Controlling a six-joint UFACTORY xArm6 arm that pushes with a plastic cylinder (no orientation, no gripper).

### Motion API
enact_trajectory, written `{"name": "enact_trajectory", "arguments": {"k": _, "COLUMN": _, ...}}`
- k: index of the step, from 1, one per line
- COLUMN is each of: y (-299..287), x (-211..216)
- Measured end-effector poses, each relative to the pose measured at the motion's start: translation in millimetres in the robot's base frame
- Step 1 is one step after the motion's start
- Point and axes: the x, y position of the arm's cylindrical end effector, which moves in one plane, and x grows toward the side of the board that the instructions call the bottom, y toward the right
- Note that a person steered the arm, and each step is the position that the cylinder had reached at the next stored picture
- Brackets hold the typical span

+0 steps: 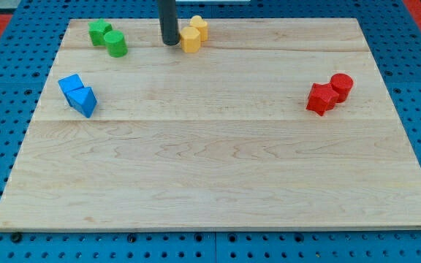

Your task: Slide the yellow hexagon closer to the yellow heart

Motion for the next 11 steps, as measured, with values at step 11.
{"name": "enact_trajectory", "arguments": {"k": 11, "y": -70.9, "x": -27.4}}
